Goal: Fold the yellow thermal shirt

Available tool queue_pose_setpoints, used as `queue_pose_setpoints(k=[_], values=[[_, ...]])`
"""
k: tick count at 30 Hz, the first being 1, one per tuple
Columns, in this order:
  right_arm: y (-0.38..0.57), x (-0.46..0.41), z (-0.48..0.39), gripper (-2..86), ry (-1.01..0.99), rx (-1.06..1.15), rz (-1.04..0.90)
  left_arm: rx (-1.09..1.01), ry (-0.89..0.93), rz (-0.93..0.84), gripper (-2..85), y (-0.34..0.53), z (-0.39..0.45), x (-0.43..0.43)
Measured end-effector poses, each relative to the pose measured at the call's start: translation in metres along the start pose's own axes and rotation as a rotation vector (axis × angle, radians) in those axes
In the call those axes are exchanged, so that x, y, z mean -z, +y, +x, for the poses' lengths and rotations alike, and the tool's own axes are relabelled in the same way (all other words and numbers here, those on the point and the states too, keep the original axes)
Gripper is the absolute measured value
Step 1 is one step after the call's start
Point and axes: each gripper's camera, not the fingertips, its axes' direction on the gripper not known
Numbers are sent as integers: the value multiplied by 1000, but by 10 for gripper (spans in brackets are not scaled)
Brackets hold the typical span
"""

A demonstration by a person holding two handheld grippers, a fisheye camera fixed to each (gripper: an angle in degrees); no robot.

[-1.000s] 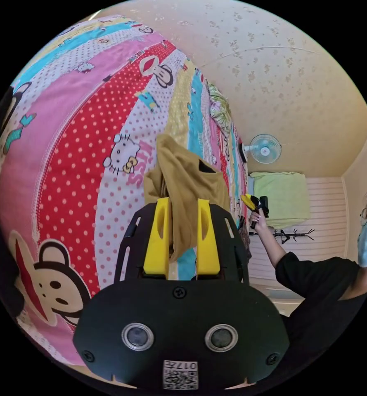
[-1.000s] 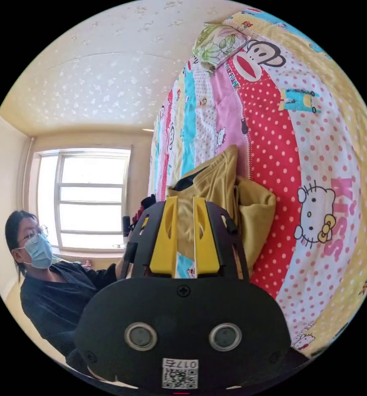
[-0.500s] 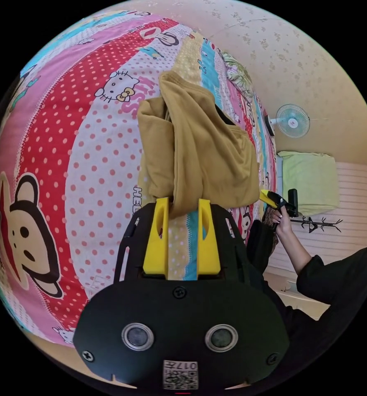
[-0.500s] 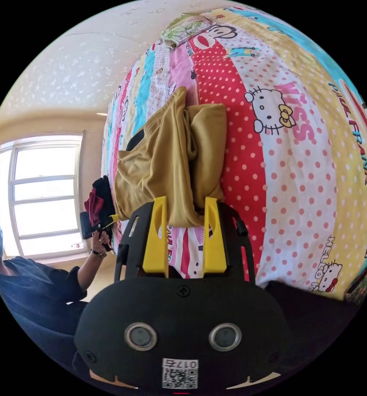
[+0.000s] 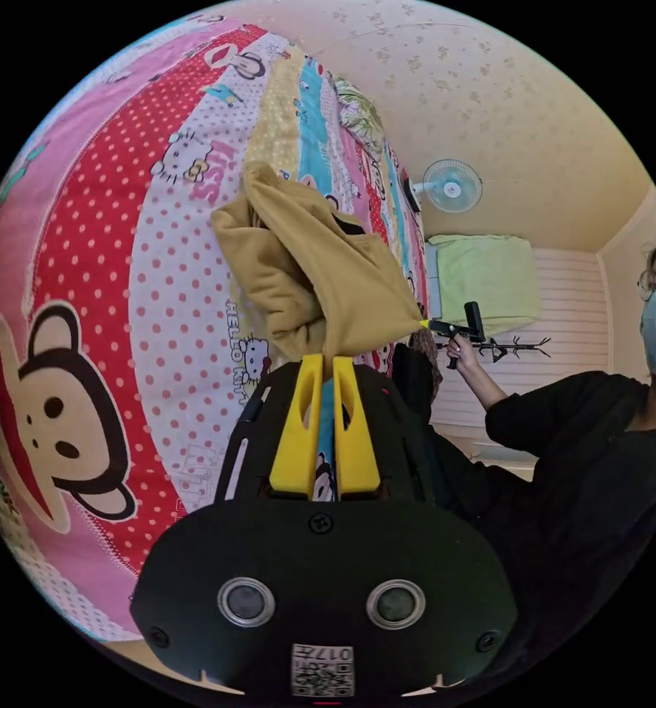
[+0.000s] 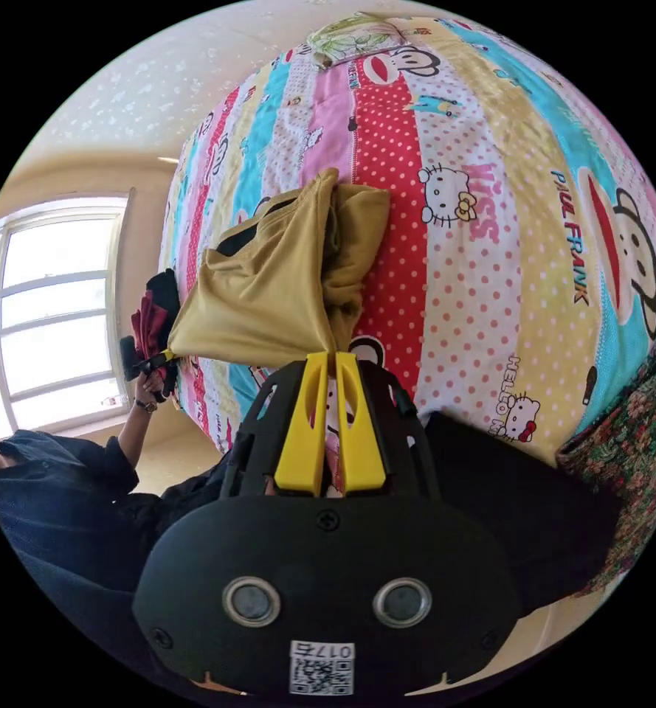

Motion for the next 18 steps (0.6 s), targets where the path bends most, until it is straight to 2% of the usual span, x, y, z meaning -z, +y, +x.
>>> queue_pose_setpoints(k=[2, 4, 5, 7, 10, 14, 18], values=[[-1, -29, 21, 33, -13, -64, -70, 133, 32, -36, 47, 11, -29, -23], [-3, -47, 31, 38, 57, -143, -109, 171, 55, 20, 80, 19, -36, -23], [-4, -45, 27, 44, 101, -162, -73, 197, 76, 94, 114, 24, -37, -16], [-9, -36, 7, 67, 123, -137, 28, 232, 83, 188, 128, 31, -36, -7], [-39, -37, -36, 102, 149, -42, 114, 216, 68, 226, 127, 24, -26, -5], [-115, -60, -85, 114, 116, 160, 110, 184, -41, 126, 126, -5, -9, -25], [-198, -98, -128, 125, 157, 293, 56, 137, -34, 115, 115, -22, 5, -36]])
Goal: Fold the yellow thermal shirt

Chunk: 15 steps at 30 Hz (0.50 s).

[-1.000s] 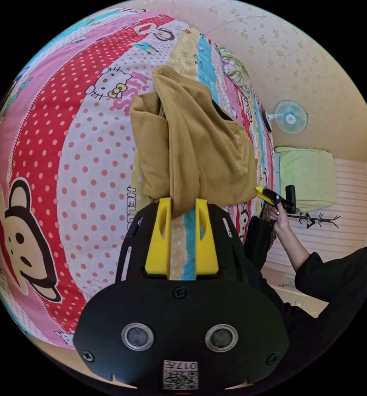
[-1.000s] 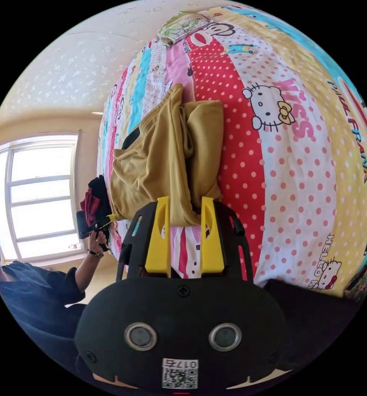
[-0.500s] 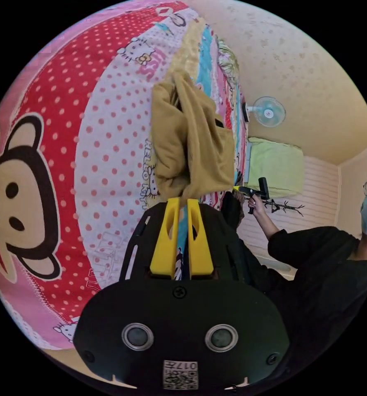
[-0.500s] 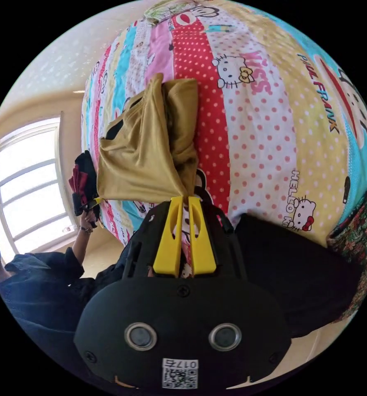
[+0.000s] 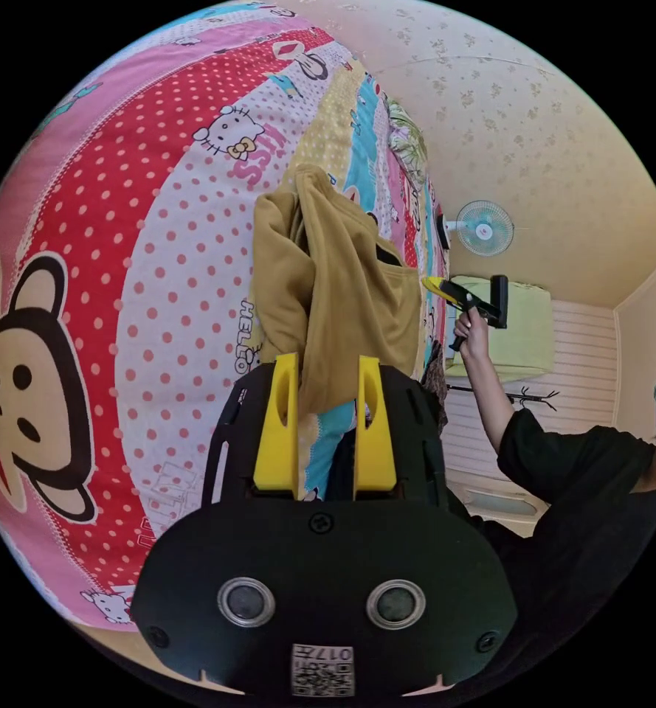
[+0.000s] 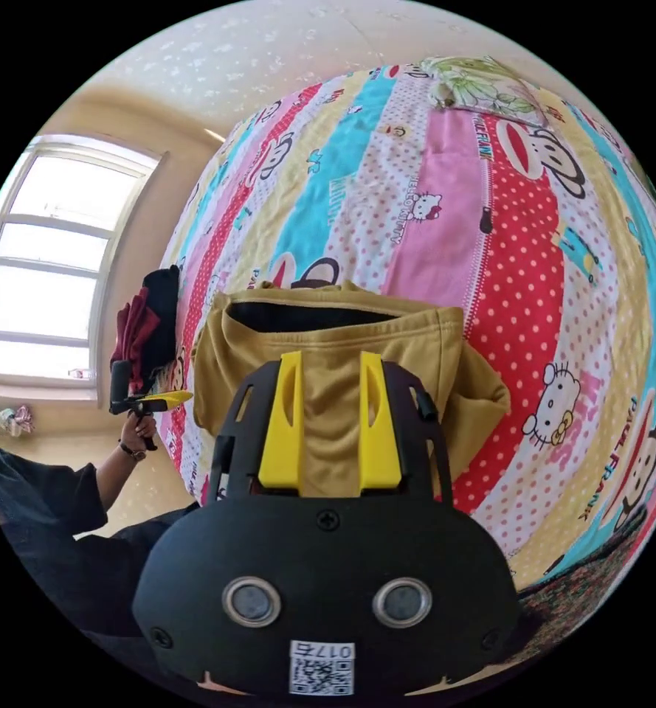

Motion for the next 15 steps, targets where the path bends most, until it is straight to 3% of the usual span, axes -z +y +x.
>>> queue_pose_setpoints(k=[5, 11, 15], values=[[-53, -83, 2, 91, 220, -68, -234, 9, -58, -1, 112, -7, 13, -9], [-51, -25, 11, 47, 110, -153, 45, 64, -49, 61, 110, 0, -1, 6], [-60, -52, 52, 71, 114, -234, -28, 86, -45, 57, 113, 1, -4, 4]])
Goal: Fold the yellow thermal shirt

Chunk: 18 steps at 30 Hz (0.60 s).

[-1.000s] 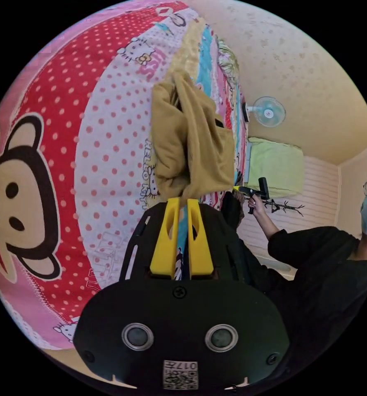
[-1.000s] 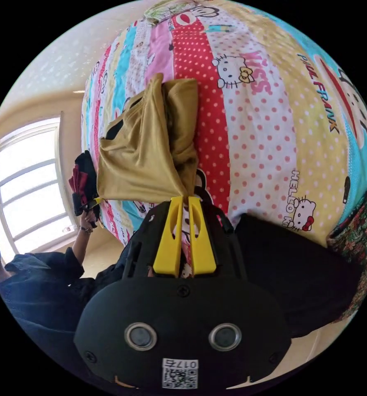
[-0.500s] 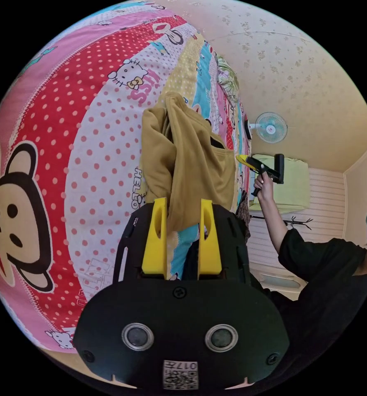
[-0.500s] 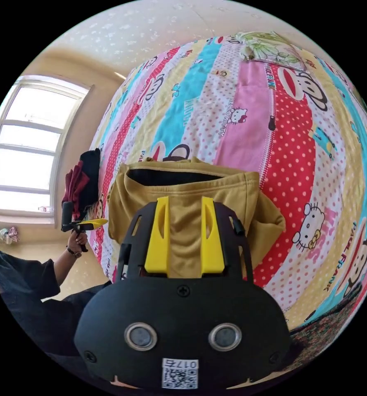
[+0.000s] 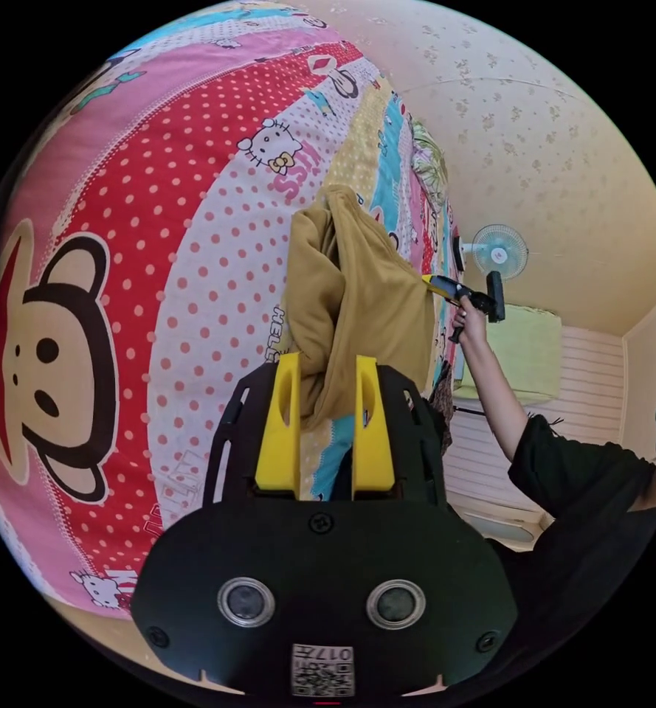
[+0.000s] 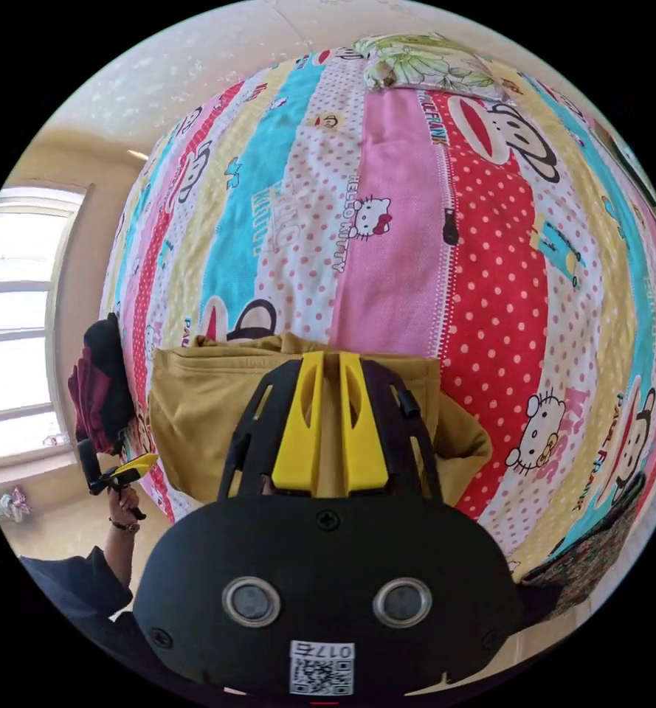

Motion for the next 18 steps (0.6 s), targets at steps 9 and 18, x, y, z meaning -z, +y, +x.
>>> queue_pose_setpoints(k=[9, 18], values=[[79, 36, 31, 112, 152, -113, 192, 59, -54, 6, 173, 5, 3, -23], [119, 34, 105, 27, 197, -283, 185, 145, 70, -53, 135, 14, -30, -47]])
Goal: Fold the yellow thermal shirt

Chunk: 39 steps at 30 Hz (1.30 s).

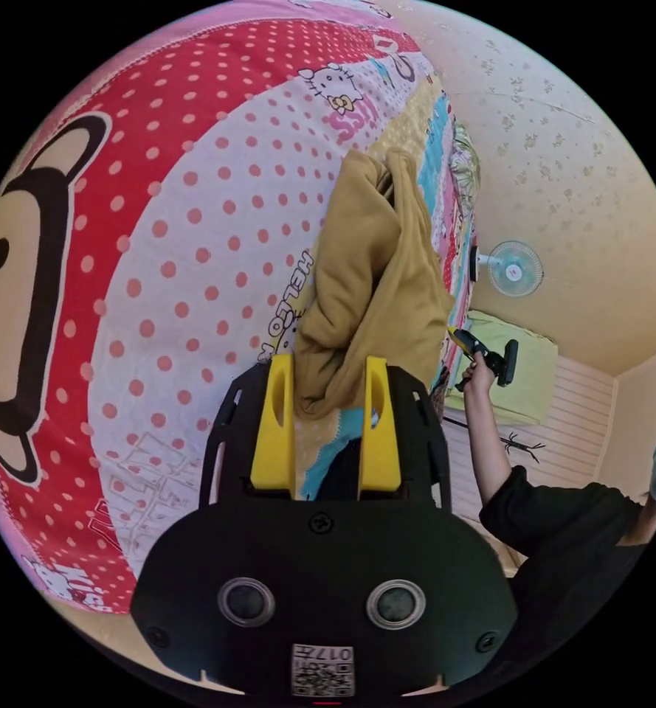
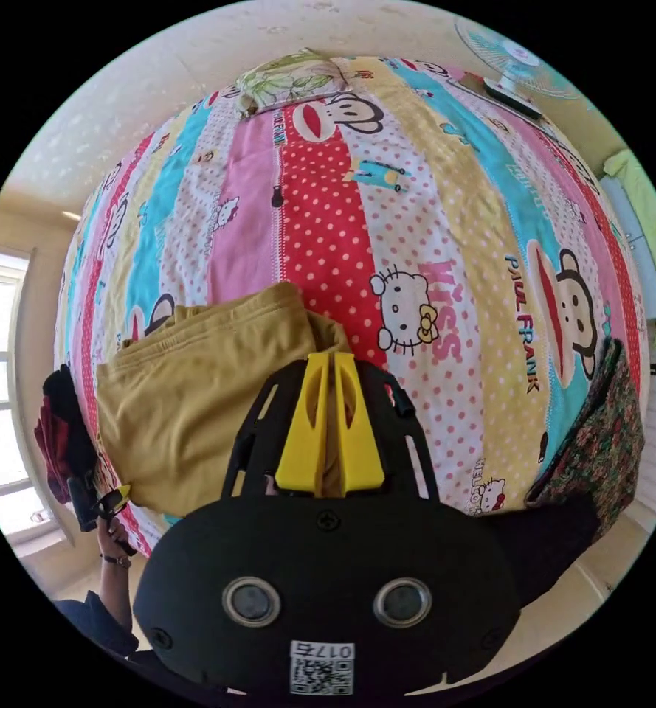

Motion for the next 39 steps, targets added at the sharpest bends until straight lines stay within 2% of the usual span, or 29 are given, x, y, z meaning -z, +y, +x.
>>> queue_pose_setpoints(k=[2, 6, 8, 11, 13, 15, 16, 20, 23, 25, 28, 32, 35, 39], values=[[3, 5, 5, 27, -36, -36, 4, -16, -6, -14, 133, 0, 0, -2], [25, 23, -12, 30, -235, 71, 60, 13, -8, -54, 96, -4, -2, -6], [39, 23, -28, 26, -278, 120, 35, 117, 176, -94, 65, -5, -20, -15], [72, 9, -63, 16, -408, 258, 2, 194, 368, 9, 54, 7, -28, -5], [93, -21, -90, 12, -454, 384, -64, 117, 329, 10, 53, 10, -4, 4], [116, -99, -119, 10, -274, 502, -335, 12, 248, 2, 52, 10, 31, 10], [119, -107, -119, 10, -275, 512, -347, -69, 200, -24, 52, 9, 58, 8], [104, -79, -73, 8, -382, 410, -370, -314, -8, -66, 51, 1, 155, -22], [111, -30, 6, 7, -474, 225, -202, -469, -81, -130, 51, -3, 211, -75], [122, -11, 58, 6, -528, 105, -148, -531, -74, -199, 51, -1, 232, -115], [153, 5, 134, 7, -586, -68, -95, -514, -7, -341, 55, 11, 238, -181], [187, -5, 185, 12, -521, -139, -180, -492, 37, -477, 90, 30, 216, -232], [203, -13, 193, 24, -457, -151, -233, -440, 177, -417, 106, 30, 185, -213], [222, -28, 199, 84, -501, -214, -286, -328, 10, -186, 154, 23, 136, -167]])
